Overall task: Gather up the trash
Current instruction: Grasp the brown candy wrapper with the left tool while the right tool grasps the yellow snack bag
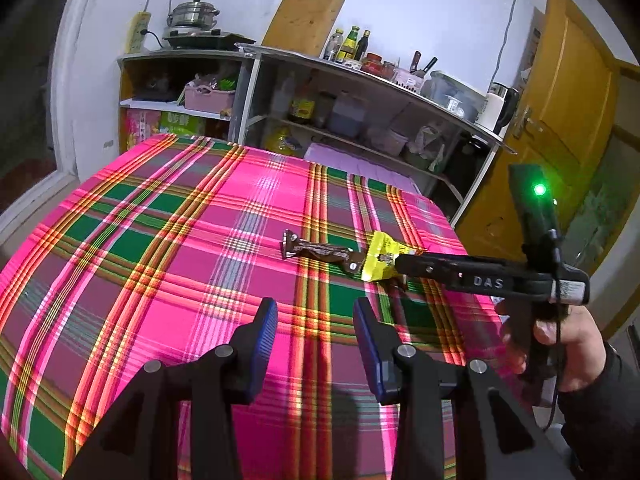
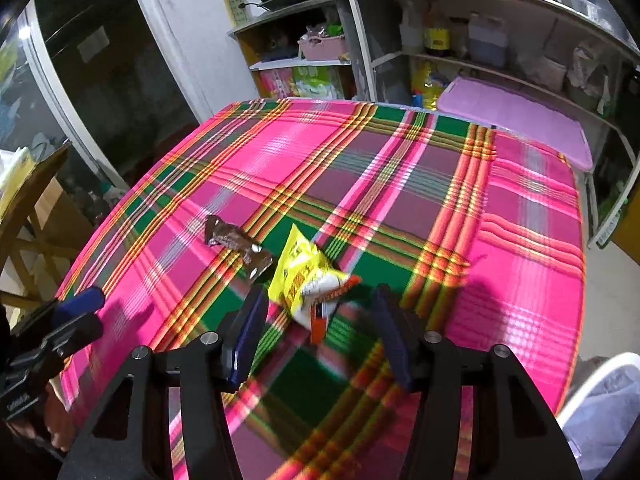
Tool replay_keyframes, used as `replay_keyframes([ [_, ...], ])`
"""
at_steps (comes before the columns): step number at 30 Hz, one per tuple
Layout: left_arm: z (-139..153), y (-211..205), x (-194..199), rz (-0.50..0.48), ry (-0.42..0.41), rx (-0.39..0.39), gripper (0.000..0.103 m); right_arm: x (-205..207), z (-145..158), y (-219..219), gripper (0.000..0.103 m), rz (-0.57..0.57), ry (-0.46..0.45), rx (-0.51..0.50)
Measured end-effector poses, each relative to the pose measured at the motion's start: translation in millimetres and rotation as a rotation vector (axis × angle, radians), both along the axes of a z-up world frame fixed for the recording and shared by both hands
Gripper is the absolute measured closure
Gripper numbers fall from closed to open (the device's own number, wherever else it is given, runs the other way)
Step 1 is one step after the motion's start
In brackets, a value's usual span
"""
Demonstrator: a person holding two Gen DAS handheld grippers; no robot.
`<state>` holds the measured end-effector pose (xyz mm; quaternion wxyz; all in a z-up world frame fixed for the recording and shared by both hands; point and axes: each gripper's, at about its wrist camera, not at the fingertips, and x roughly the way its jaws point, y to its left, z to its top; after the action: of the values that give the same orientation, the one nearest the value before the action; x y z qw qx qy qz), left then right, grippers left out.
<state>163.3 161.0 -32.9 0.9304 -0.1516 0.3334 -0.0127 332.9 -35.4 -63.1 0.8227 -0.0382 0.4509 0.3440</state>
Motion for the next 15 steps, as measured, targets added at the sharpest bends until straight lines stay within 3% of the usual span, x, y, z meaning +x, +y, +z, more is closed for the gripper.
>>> replay_keyframes([
  [5, -5, 6, 5, 0.005, 0.015, -0.002, 0.064, 7, -8, 8, 0.050, -0.004, 0.015, -0.003],
  [6, -5, 7, 6, 0.005, 0.016, -0.001, 0.064, 8, -8, 8, 0.063, -0.005, 0.014, -0.001],
  [7, -5, 7, 8, 0.006, 0.017, 0.001, 0.064, 8, -9, 8, 0.064, -0.002, 0.017, 0.004],
  [15, -3, 3, 24, -0.002, 0.023, -0.005, 0.064, 7, -3, -5, 0.067, -0.047, -0.005, 0.039],
])
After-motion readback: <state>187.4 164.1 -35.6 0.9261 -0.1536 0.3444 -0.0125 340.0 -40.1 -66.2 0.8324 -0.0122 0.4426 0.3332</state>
